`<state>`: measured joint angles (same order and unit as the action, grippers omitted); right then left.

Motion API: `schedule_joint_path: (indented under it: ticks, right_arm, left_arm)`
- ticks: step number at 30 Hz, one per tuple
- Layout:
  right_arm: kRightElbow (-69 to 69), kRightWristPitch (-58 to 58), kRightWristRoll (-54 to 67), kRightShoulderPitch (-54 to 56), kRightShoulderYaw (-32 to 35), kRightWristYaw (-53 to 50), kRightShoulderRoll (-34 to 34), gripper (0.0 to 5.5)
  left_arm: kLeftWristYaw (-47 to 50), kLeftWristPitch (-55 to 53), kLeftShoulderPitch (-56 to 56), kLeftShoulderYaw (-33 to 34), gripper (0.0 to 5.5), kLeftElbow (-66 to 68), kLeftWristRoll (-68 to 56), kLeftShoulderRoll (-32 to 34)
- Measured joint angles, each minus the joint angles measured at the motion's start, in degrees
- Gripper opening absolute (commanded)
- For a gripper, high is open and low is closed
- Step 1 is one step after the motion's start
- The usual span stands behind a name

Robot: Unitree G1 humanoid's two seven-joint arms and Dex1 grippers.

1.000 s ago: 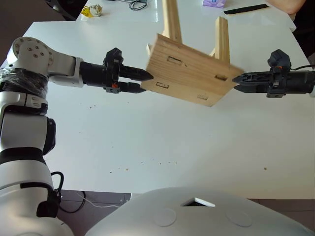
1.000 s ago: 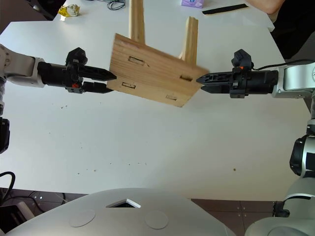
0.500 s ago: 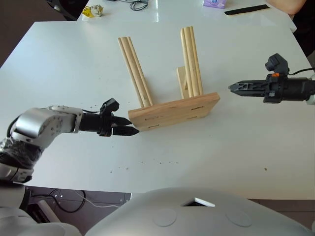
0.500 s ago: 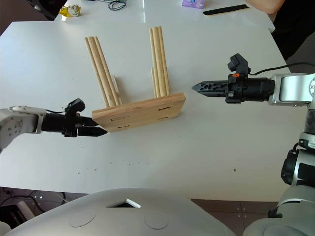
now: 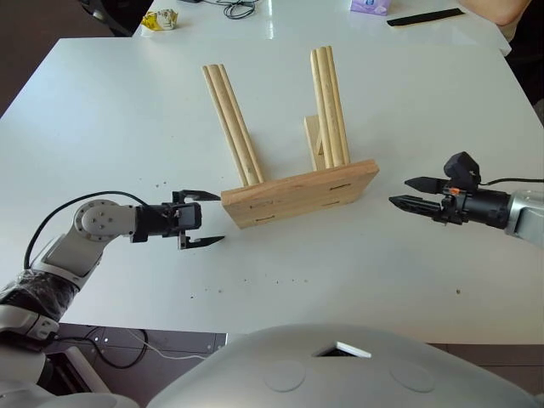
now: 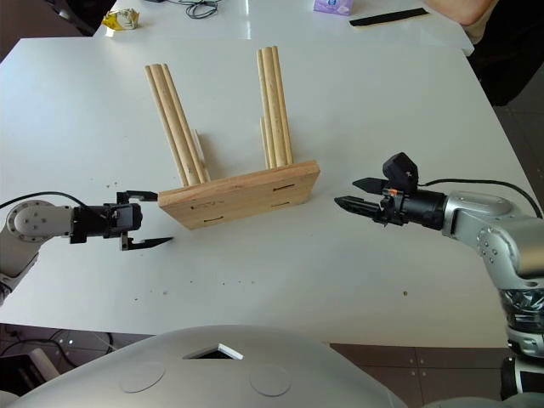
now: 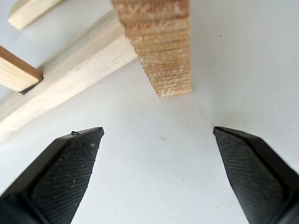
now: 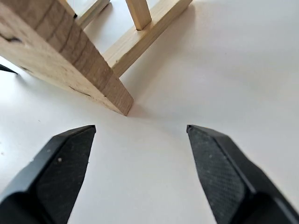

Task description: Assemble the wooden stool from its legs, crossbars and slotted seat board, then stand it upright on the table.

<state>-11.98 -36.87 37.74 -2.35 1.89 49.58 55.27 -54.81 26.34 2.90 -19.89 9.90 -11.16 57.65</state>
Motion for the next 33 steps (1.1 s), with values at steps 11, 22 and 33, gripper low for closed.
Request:
schedule_joint_path:
  ticks: [11,22,33]
  right_arm:
    - [21.85,34.11,-22.91,9.53,-13.40,10.71,-12.47,3.60]
    - [30.84,40.37,-26.60,13.25,-16.23,14.02,-20.32,3.62]
    - [27.73,39.91,-26.71,11.37,-16.40,15.69,-20.05,2.91]
  left_arm:
    - [0.98,12.19,-1.44,1.86,4.36,4.44,4.09,-10.80]
    - [-7.03,18.28,5.63,-0.26,4.06,11.52,4.67,-13.20]
    - [-12.76,23.25,11.06,-2.22,2.51,18.72,4.84,-13.91]
